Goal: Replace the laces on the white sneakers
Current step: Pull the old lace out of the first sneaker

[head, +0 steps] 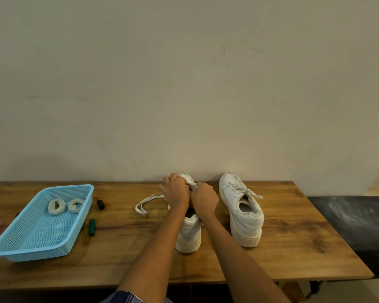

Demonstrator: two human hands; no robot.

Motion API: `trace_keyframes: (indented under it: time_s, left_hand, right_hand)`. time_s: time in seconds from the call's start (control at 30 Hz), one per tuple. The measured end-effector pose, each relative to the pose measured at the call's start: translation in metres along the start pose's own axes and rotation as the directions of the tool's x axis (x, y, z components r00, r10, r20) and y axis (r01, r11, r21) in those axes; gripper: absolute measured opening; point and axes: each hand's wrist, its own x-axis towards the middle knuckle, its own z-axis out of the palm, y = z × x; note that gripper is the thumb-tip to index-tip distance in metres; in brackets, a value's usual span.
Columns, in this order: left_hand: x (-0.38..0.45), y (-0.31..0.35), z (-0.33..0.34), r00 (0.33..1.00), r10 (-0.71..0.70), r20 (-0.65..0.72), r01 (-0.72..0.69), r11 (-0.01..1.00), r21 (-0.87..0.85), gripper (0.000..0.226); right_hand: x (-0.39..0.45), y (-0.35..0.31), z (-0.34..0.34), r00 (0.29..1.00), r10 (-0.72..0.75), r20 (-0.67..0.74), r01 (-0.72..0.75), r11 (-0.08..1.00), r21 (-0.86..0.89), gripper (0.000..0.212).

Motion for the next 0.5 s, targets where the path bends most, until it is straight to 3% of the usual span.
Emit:
trace_keyframes:
  time_s: [0.17,0.27,0.33,0.4,0.5]
  left_hand:
    - [-0.001,0.003,0.000,1.000,-0.002,0.016,0.001,0.994,0.106,0.024]
    - [0.000,0.004,0.000,0.997,-0.074,0.006,0.074,0.997,-0.026,0.027]
    - [-0.001,0.005,-0.005,0.975,-0.209,-0.081,0.185,0.954,-0.234,0.024]
    - [-0.001,0.003,-0.014,0.889,-0.432,-0.152,0.312,0.814,-0.489,0.021]
    - [0.002,-0.007,-0.021,0.672,-0.740,-0.017,0.503,0.473,-0.724,0.027]
  right_hand:
    - [-0.001,0.001,0.001,1.000,-0.003,-0.001,0.003,1.000,0.003,0.028]
    - [-0.001,0.000,0.001,1.000,-0.005,-0.007,0.005,1.000,0.004,0.029]
    - [-0.001,0.000,0.002,1.000,0.002,-0.010,-0.002,1.000,-0.007,0.025]
    - [0.000,0.001,0.002,1.000,0.006,-0.015,-0.006,1.000,-0.014,0.020]
    - [-0.001,0.001,0.002,1.000,0.004,0.005,-0.004,1.000,-0.028,0.017]
